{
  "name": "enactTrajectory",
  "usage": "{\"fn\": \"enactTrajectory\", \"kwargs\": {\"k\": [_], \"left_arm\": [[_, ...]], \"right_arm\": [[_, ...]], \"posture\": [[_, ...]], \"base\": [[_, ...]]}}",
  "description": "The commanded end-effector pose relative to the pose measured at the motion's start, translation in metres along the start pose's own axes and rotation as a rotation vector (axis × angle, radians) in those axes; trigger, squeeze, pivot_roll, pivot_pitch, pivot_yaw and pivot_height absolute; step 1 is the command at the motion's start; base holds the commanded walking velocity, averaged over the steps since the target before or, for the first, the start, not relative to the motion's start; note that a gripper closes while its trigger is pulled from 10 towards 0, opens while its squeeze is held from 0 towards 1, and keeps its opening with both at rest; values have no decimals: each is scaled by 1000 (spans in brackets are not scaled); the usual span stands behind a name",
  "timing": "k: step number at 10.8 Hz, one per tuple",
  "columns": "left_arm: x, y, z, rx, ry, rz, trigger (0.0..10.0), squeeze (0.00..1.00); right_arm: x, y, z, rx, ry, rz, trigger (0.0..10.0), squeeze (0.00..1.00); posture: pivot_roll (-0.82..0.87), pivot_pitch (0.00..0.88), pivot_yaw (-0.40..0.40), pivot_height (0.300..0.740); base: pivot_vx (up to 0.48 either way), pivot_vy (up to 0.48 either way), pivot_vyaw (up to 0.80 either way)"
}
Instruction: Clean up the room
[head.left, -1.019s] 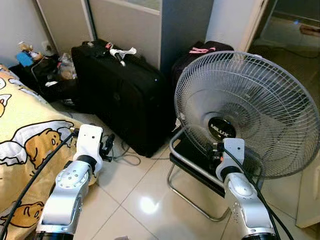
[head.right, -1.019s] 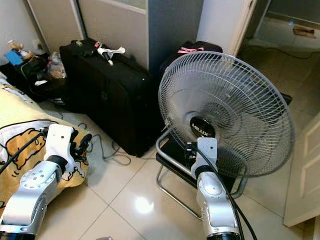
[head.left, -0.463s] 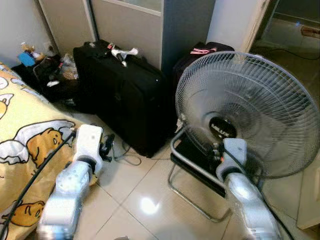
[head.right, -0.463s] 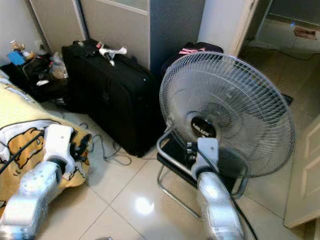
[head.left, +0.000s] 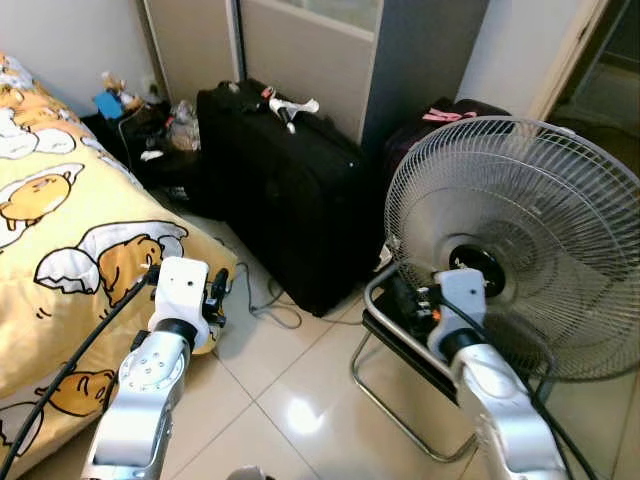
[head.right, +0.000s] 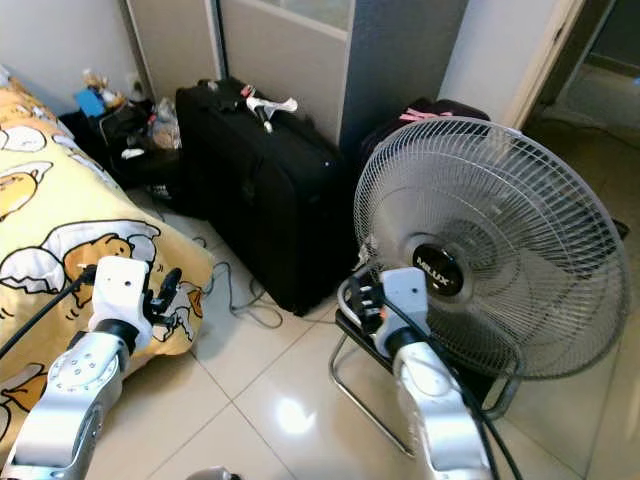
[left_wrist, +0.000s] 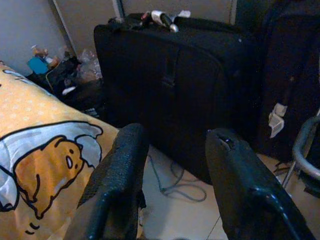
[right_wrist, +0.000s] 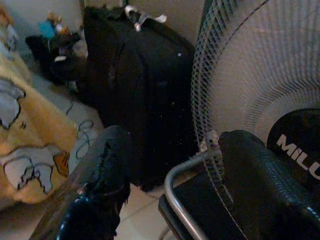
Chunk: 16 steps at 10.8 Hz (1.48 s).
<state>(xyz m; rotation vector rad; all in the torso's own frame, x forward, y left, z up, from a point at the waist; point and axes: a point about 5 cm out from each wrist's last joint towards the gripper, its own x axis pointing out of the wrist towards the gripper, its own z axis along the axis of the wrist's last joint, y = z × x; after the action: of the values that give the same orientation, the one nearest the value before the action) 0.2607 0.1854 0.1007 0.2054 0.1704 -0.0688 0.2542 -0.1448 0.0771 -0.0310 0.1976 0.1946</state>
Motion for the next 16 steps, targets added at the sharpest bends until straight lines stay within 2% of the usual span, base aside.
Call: {"fn": "enactTrajectory", "kwargs": {"k": [1,3,12,15,16], "left_arm": [[0,-1,0,2,-3,-5,10000,0],[0,-2,2,0,-14,-28,10000,0],[8,2,6,-11,-23,-10,10000,0],[3,-2,5,-21,-20,-15,10000,0],[0,-4,1,-12,-3,-38,10000,0]], "right_arm": [[1,2,5,2,-12,17,10000,0],[2,0,3,41,-1,-4,10000,0],[13,5,1,36,36,5,10000,0],[12,2,-2,39,40,-17,10000,0],[10,6,-7,38,51,-9,10000,0]], "posture": [[67,0,-19,740],[69,0,-17,740],[66,0,-1,740],[61,0,22,740],[56,0,40,740]], "base": [[0,0,800],[0,0,800],[200,0,788],[279,0,242],[281,0,638]]}}
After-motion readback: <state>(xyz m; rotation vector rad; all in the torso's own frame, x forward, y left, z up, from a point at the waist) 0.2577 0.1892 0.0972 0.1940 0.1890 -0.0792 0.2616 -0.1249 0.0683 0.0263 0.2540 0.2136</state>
